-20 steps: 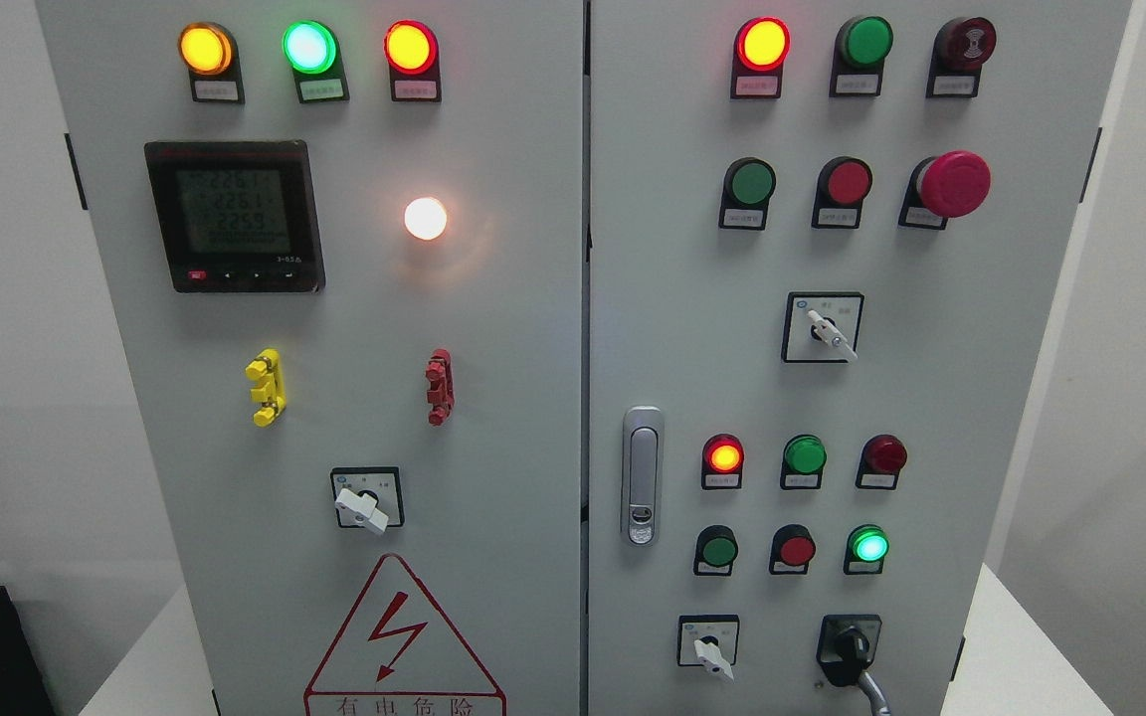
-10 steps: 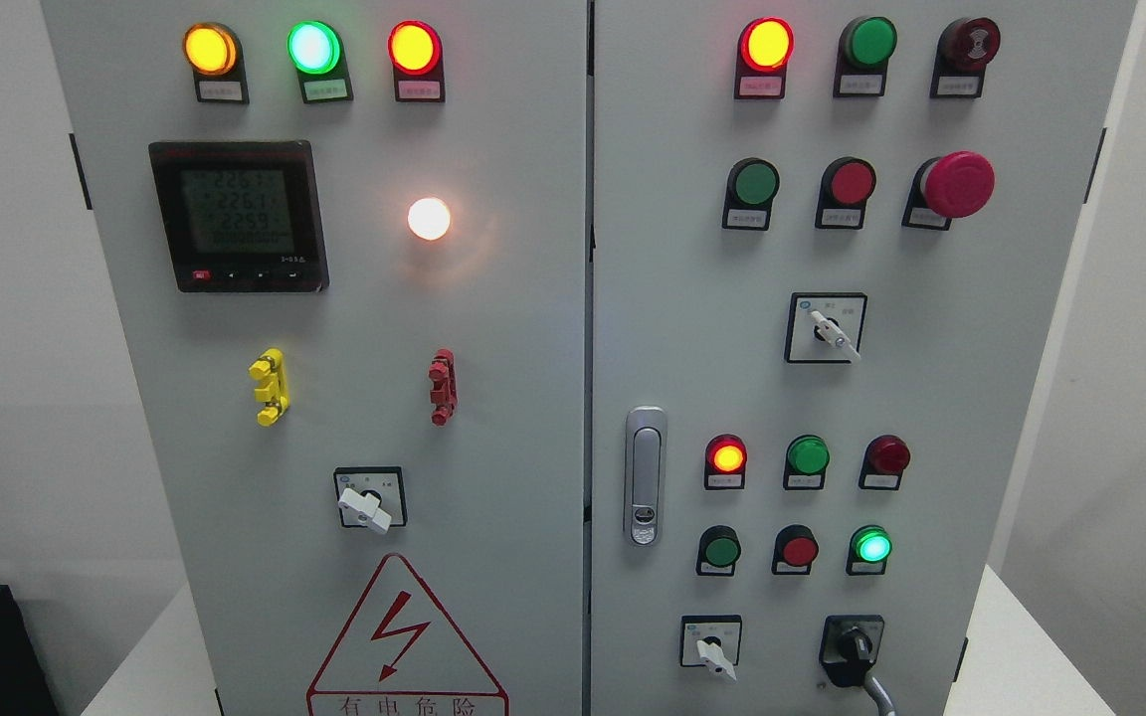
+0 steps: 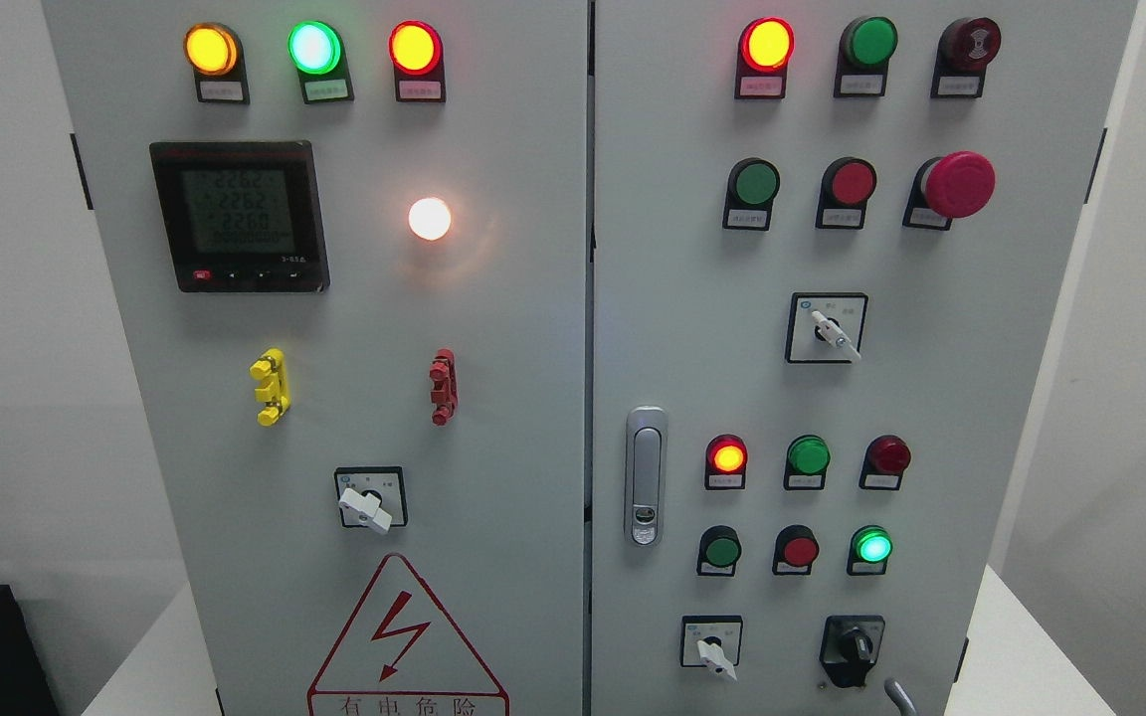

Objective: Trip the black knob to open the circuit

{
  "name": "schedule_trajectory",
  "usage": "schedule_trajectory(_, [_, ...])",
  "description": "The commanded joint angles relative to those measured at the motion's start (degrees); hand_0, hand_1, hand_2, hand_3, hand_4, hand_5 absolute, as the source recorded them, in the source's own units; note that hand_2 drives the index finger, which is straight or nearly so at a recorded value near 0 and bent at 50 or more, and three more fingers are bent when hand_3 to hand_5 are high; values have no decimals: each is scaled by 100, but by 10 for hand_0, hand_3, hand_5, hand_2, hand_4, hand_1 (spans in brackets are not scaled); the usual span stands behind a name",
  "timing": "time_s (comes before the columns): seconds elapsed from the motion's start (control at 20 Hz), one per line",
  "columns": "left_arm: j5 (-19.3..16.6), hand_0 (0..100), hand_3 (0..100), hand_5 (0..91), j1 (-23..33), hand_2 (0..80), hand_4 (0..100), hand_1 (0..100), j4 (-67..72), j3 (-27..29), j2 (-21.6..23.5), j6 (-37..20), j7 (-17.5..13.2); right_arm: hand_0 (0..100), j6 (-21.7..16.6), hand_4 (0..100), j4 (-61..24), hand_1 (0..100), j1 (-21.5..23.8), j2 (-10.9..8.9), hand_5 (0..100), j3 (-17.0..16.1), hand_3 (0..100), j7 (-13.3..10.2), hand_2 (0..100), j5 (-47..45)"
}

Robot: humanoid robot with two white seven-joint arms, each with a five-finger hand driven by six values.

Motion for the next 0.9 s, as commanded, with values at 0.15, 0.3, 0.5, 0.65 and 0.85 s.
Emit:
schedule_trajectory(0.15, [14, 120, 0, 0, -2, 0, 0, 389, 7, 5, -5, -2, 1, 976, -78, 936, -524, 1000, 354, -8, 858, 72, 1000, 29, 40, -22])
schedule_trajectory(0.3, [14, 120, 0, 0, -2, 0, 0, 389, 7, 5, -5, 7, 1, 922, -96, 817, -656, 912, 557, -8, 805, 90, 930, 29, 12, -30])
schedule_trajectory(0.5, [14, 120, 0, 0, -2, 0, 0, 389, 7, 5, -5, 7, 1, 471, -122, 508, -683, 409, 742, 1, 369, 160, 633, 47, 11, -57])
schedule_trajectory(0.65, [14, 120, 0, 0, -2, 0, 0, 389, 7, 5, -5, 6, 1, 221, -131, 329, -797, 259, 935, -8, 203, 204, 441, 117, 21, -371])
schedule_trajectory(0.85, [14, 120, 0, 0, -2, 0, 0, 389, 7, 5, -5, -2, 1, 89, -140, 133, -867, 151, 1032, -26, 32, 283, 240, 117, 11, -593])
